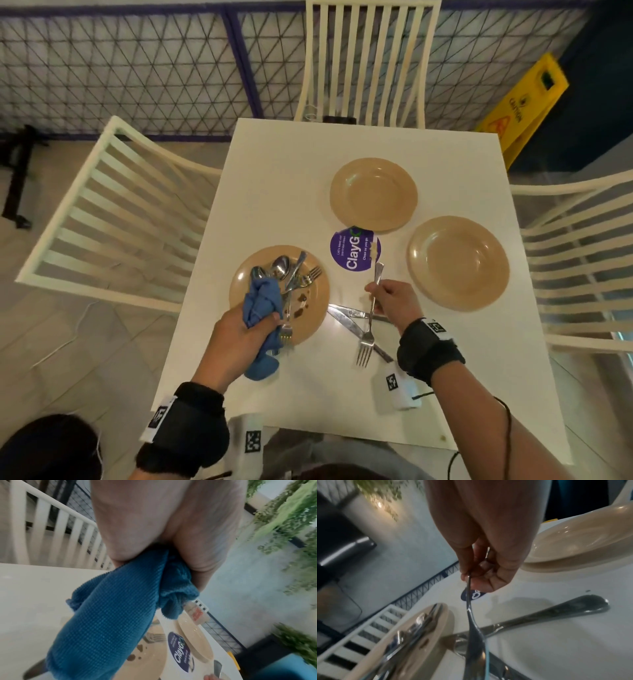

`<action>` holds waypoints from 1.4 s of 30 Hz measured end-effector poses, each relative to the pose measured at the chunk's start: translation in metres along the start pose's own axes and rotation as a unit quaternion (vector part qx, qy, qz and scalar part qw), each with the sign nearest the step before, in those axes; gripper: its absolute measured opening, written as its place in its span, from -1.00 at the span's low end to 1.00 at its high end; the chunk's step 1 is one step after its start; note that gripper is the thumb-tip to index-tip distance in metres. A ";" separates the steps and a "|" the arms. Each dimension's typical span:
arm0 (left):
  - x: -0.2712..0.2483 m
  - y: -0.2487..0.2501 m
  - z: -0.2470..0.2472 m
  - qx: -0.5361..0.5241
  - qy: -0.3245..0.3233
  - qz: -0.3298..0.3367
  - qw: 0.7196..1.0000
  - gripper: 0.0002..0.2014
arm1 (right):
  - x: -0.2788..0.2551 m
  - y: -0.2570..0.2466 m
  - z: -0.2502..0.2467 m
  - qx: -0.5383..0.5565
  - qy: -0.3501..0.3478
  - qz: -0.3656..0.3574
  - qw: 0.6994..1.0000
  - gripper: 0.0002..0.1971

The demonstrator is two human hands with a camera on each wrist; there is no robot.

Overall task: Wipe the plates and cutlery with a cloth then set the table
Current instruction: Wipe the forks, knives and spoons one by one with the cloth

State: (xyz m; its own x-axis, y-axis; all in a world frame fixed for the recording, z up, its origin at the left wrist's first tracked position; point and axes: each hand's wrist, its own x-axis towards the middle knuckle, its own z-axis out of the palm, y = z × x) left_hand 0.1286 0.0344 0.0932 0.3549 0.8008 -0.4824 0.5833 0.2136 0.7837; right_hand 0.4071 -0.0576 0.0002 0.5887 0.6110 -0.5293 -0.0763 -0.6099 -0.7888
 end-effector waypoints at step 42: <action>0.048 0.001 -0.040 -0.028 -0.054 0.034 0.998 -0.92 | 0.002 -0.102 0.069 -0.202 0.031 -0.211 0.956 -0.90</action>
State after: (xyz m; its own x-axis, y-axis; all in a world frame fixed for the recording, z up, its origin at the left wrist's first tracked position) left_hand 0.1169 0.0955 0.0865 0.4697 0.7506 -0.4647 0.5143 0.1953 0.8351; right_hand 0.3607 0.0412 0.0582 0.5455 0.8226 -0.1607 0.4893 -0.4681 -0.7358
